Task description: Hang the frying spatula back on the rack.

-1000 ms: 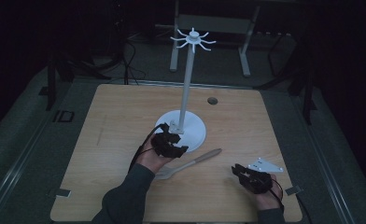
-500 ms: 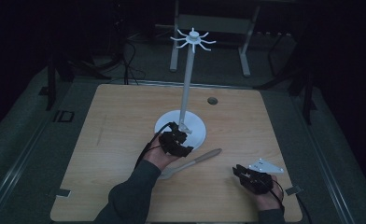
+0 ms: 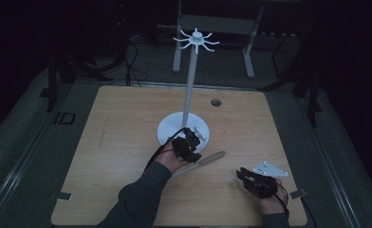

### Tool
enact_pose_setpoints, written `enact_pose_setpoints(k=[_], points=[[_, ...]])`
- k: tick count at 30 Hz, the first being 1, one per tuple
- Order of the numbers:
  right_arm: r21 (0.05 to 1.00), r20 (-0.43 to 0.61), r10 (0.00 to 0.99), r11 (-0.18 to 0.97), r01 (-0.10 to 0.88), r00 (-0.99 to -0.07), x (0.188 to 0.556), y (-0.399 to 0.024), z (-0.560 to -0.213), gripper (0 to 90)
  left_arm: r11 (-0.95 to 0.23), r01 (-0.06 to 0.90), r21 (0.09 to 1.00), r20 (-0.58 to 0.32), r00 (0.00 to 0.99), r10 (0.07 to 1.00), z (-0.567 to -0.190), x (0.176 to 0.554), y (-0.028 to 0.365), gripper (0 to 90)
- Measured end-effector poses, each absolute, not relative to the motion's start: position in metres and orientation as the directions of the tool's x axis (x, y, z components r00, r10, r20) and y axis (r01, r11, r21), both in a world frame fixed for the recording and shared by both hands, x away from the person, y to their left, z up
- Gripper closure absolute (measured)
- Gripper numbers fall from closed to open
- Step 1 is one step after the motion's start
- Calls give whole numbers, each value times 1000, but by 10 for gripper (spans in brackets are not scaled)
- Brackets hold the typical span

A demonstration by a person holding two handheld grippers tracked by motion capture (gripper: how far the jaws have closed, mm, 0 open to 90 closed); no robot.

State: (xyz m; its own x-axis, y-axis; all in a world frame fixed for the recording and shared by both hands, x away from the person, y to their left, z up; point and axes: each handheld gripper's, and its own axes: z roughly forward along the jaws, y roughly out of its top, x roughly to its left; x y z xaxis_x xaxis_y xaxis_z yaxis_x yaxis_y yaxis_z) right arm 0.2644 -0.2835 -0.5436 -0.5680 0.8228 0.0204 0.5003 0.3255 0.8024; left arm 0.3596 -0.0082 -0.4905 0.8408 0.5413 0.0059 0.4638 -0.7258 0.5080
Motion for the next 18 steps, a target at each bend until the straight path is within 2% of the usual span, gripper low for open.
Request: enact_pose_setpoints(k=[4, 12, 18], points=[[801, 18, 822, 329, 500, -569, 264, -283, -544, 738, -758, 453, 469, 13, 855, 519, -498, 360, -16, 704], [800, 17, 821, 332, 500, -571, 264, -283, -544, 734, -790, 455, 411, -8, 869, 496, -516, 363, -32, 675], [800, 14, 821, 333, 499, -571, 264, -284, -544, 732, -816, 449, 363, 12, 874, 486, -527, 365, -38, 686]])
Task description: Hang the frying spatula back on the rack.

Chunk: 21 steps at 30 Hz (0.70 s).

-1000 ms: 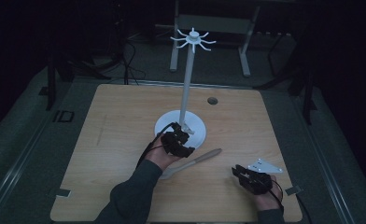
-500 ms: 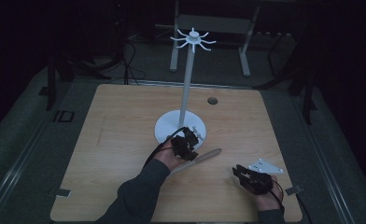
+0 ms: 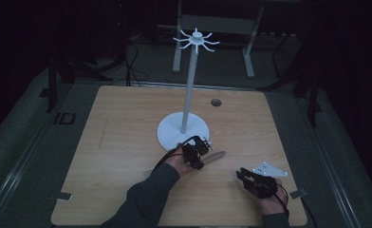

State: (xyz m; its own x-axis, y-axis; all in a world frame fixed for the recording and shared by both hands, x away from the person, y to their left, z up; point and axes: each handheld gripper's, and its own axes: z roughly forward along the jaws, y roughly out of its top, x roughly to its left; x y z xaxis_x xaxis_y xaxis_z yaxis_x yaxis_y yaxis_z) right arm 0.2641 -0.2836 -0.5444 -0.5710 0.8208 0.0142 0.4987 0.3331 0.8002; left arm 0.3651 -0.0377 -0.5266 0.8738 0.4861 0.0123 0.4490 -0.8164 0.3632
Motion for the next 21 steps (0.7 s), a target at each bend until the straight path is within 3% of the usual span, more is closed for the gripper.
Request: enact_pose_setpoints(k=[11, 21], points=[[799, 11, 820, 337, 498, -572, 264, -282, -545, 729, -816, 466, 343, -21, 872, 489, -530, 369, -40, 734], [799, 13, 822, 333, 500, -569, 264, -283, -545, 729, -819, 444, 364, 30, 873, 487, -528, 364, -40, 745]])
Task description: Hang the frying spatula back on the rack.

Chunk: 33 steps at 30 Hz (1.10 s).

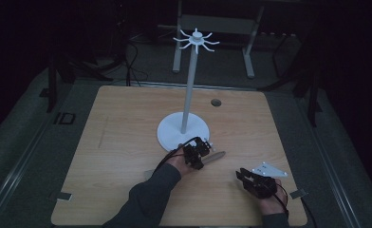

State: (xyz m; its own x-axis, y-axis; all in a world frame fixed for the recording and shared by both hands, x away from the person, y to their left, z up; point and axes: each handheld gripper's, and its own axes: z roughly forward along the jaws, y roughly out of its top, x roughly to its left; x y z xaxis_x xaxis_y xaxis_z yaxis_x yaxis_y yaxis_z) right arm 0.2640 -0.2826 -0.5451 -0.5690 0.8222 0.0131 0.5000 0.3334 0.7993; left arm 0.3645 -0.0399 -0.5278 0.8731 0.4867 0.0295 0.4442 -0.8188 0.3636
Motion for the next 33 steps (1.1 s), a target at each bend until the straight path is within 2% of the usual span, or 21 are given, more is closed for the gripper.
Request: enact_pose_setpoints(k=[11, 12, 16, 26, 33], points=[[798, 14, 821, 335, 501, -571, 264, -281, -546, 725, -698, 458, 550, 41, 820, 570, -495, 357, -16, 744], [797, 15, 821, 335, 502, -571, 264, -280, -546, 724, -662, 455, 596, 43, 805, 591, -492, 356, -9, 744], [796, 12, 818, 341, 501, -575, 265, -278, -547, 723, -588, 453, 670, 43, 767, 640, -484, 353, 4, 744], [793, 10, 815, 346, 501, -580, 265, -276, -548, 722, -470, 381, 796, 80, 703, 707, -458, 335, 26, 744], [792, 10, 814, 348, 501, -581, 265, -275, -548, 722, -428, 320, 845, 114, 675, 729, -447, 327, 37, 745]])
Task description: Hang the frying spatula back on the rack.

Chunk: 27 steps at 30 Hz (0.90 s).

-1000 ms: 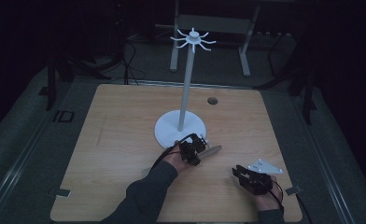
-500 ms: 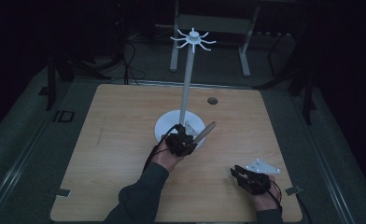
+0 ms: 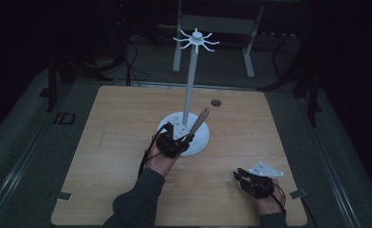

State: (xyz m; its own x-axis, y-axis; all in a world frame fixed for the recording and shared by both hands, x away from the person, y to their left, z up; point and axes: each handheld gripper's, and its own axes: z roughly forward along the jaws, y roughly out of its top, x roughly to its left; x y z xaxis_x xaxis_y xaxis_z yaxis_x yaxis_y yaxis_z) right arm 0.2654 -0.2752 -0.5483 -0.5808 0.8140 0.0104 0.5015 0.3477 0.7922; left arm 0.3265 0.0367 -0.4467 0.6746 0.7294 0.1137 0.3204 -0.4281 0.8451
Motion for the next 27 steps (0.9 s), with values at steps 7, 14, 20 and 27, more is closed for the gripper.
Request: enact_pose_setpoints(k=[7, 14, 20, 27], points=[[792, 9, 813, 350, 501, -582, 265, -274, -548, 720, -396, 317, 862, 95, 666, 740, -441, 326, 42, 745], [796, 10, 815, 344, 499, -579, 265, -273, -548, 721, -364, 302, 881, 83, 659, 748, -437, 324, 48, 745], [815, 32, 795, 331, 476, -606, 272, -251, -542, 703, -349, 286, 892, 86, 651, 754, -432, 319, 48, 745], [844, 79, 735, 310, 438, -673, 285, -208, -531, 695, -340, 280, 898, 81, 653, 753, -431, 314, 44, 745]])
